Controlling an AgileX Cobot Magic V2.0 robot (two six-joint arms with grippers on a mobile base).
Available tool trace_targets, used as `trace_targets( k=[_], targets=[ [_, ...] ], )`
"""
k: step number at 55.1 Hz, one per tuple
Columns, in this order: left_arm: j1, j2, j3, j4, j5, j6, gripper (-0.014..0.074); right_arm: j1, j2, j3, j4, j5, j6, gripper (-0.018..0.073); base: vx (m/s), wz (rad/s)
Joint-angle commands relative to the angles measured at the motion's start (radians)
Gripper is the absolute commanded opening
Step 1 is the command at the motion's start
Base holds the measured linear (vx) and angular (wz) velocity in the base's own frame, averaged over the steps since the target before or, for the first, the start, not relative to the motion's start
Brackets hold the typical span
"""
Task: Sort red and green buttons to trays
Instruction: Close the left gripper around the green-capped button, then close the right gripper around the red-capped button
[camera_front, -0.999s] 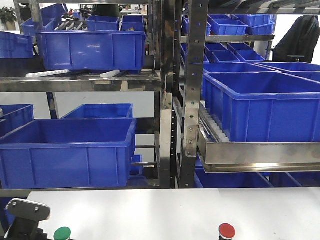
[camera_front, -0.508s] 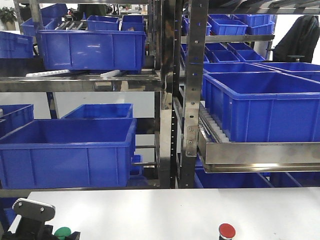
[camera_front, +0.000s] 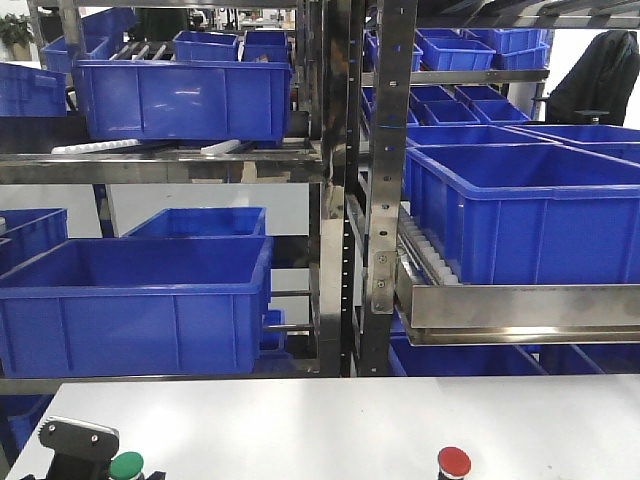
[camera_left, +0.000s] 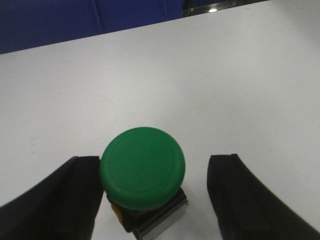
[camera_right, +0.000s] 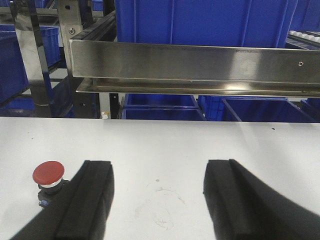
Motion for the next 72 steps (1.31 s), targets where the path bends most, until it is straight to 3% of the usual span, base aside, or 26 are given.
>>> trace_targets(
  k=[1,22,33,44,59,72],
  targets=[
    [-0.006,-0.016,-0.025,-0.006,-0.115,-0.002,0.0572,-0.006,0.002,-0.034,-0.003,-0.077,-0.005,0.0470,0.00,0.00],
    [-0.006,0.043,-0.025,-0.006,-0.210,-0.004,0.0570,-0.006,0.002,-0.034,-0.003,-0.073,-0.005,0.0470,0.00,0.00],
    [-0.006,0.075,-0.025,-0.006,-0.281,-0.057,0.0570,-0.006,0.002,-0.034,-0.003,-0.056,-0.005,0.0470,0.00,0.00],
    [-0.006,0.103,-0.025,-0.007,-0.309,-0.057,0.0555,-0.006,0.002,-0.034,-0.003,-0.053,-0.005,0.0470,0.00,0.00],
    [-0.006,0.112,-0.025,-0.086,-0.361,-0.081,0.0420,-0.006,0.002,-0.034,-0.003,-0.052,-0.005,0.0470,0.00,0.00],
    [-0.006,0.112,-0.024,-0.080,-0.355,-0.107,0.0234,-0.006,0.002,-0.034,-0.003,-0.052,-0.005,0.0469,0.00,0.00]
  ],
)
